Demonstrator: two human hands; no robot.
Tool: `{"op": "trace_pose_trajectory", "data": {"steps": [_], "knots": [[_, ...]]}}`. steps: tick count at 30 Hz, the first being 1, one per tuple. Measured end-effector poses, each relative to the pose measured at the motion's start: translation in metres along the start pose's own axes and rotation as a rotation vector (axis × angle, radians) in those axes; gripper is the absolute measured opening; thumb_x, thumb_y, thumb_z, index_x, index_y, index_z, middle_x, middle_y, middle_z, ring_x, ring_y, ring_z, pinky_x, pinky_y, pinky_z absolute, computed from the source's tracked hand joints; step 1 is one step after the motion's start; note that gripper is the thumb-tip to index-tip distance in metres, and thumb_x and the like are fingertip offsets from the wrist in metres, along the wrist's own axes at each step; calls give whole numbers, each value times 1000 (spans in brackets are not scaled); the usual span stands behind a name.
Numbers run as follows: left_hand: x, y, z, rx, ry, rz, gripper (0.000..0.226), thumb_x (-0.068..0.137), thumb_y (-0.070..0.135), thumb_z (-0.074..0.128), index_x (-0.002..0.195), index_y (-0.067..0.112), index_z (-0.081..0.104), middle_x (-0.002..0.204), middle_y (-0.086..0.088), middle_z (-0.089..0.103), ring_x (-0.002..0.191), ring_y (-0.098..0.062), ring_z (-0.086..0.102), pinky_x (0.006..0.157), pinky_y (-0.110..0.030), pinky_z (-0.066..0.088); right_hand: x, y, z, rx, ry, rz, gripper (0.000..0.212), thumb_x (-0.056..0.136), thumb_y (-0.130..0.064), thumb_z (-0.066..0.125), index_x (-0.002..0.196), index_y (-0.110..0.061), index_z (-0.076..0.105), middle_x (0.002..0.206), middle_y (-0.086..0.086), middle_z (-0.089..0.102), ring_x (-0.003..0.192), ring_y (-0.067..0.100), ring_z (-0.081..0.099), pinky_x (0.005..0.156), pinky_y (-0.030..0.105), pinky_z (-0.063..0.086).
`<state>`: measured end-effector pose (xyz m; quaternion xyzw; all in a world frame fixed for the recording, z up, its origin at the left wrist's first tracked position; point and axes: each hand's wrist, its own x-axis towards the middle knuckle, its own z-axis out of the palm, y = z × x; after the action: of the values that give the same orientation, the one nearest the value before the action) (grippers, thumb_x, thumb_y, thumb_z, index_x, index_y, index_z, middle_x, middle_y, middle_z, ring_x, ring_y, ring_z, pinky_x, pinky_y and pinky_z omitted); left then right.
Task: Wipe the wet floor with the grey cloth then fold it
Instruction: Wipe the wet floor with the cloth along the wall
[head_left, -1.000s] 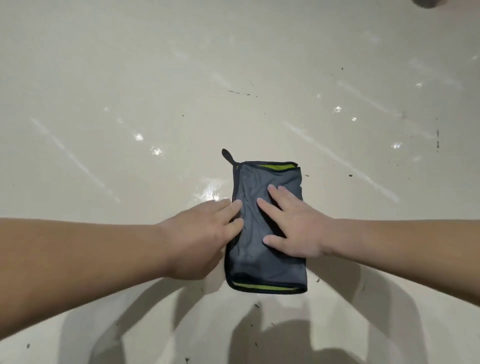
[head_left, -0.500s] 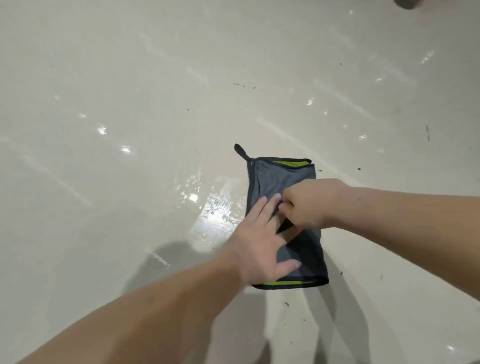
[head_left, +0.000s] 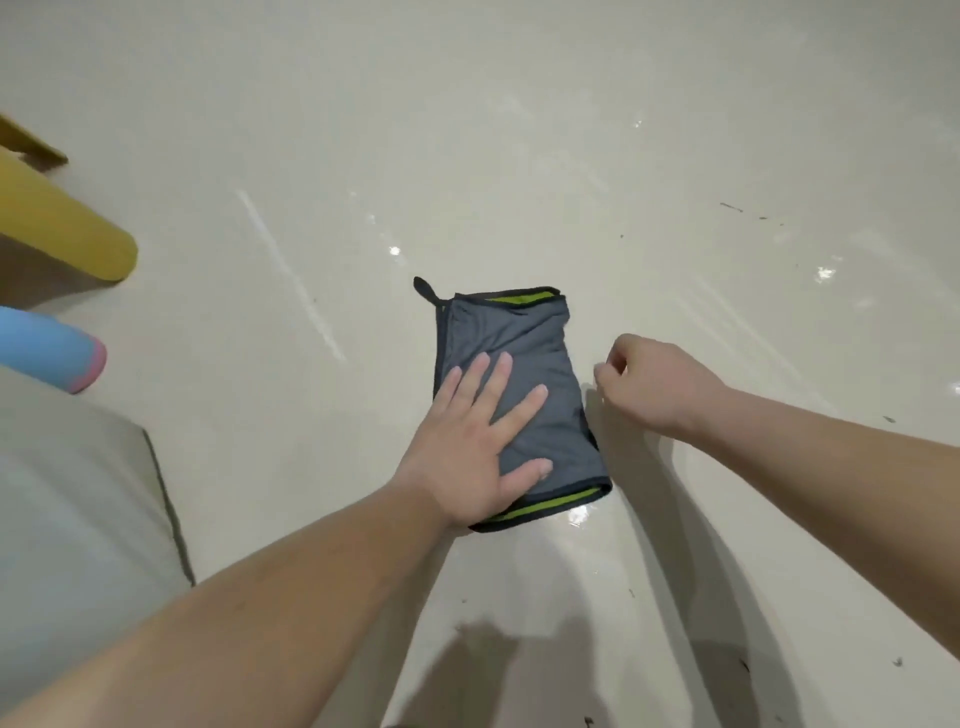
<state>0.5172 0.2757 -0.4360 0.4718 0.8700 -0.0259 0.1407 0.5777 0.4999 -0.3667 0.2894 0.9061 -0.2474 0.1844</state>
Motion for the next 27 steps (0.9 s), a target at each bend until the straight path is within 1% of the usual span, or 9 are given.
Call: {"op": "trace_pose_trajectory", "data": {"steps": [3, 7, 11, 13, 15, 18, 21, 24, 27], "knots": [[-49, -14, 10, -71, -46, -209, 79, 94, 78, 2, 159, 37, -18, 165, -10, -31, 150, -29, -35, 125, -53, -7, -1, -37, 16, -16, -54, -103, 20, 97, -36, 42, 88, -22, 54, 90, -2, 62, 88, 26, 61, 79, 39, 52], [-112, 21, 30, -143, 2, -330, 79, 100, 73, 14, 163, 29, -7, 168, -13, -23, 152, -34, -28, 125, -58, -3, -18, -67, 45, -21, -113, -228, 22, 97, -38, 41, 91, -23, 55, 91, -4, 63, 87, 24, 61, 76, 37, 51], [-132, 42, 36, -146, -22, -285, 81, 99, 74, 16, 164, 28, -2, 168, -14, -23, 151, -37, -29, 124, -61, -3, -35, -81, 69, -90, -186, -347, 22, 99, -41, 42, 95, -22, 54, 94, -2, 65, 87, 23, 61, 73, 35, 49], [-128, 21, 34, -117, -6, -206, 80, 98, 76, 19, 163, 33, 3, 168, -12, -21, 153, -34, -27, 125, -57, -3, -37, -85, 74, -135, -200, -392, 21, 100, -40, 44, 96, -23, 54, 95, -1, 64, 88, 24, 61, 71, 35, 46], [-119, -12, 28, -91, -28, -210, 78, 96, 79, 16, 161, 41, -3, 168, -8, -25, 152, -28, -29, 126, -53, -5, -35, -88, 74, -149, -197, -404, 20, 99, -41, 44, 96, -24, 54, 98, -1, 65, 92, 25, 61, 75, 35, 48], [-114, -49, 21, -76, -98, -461, 78, 92, 81, 0, 157, 43, -20, 164, -8, -34, 149, -27, -37, 125, -52, -9, -32, -94, 69, -105, -187, -363, 21, 97, -41, 44, 95, -25, 57, 94, -4, 66, 89, 22, 63, 75, 35, 52], [-126, -45, 25, -143, -94, -630, 80, 92, 79, -2, 156, 38, -25, 163, -11, -37, 146, -31, -41, 123, -54, -14, -33, -93, 65, -75, -192, -334, 21, 96, -40, 44, 92, -25, 58, 90, -8, 66, 83, 17, 64, 72, 34, 53], [-140, -10, 32, -215, -72, -644, 82, 95, 77, 4, 157, 33, -25, 161, -11, -39, 144, -32, -44, 123, -56, -15, -36, -87, 65, -68, -211, -314, 21, 95, -40, 47, 85, -25, 59, 89, -7, 65, 84, 19, 64, 78, 37, 55], [-157, 30, 36, -241, -54, -502, 86, 96, 77, 14, 160, 29, -18, 162, -12, -36, 145, -36, -41, 122, -59, -12, -39, -85, 67, -105, -295, -305, 26, 93, -37, 50, 79, -18, 61, 78, -1, 67, 76, 26, 64, 76, 37, 57]]}}
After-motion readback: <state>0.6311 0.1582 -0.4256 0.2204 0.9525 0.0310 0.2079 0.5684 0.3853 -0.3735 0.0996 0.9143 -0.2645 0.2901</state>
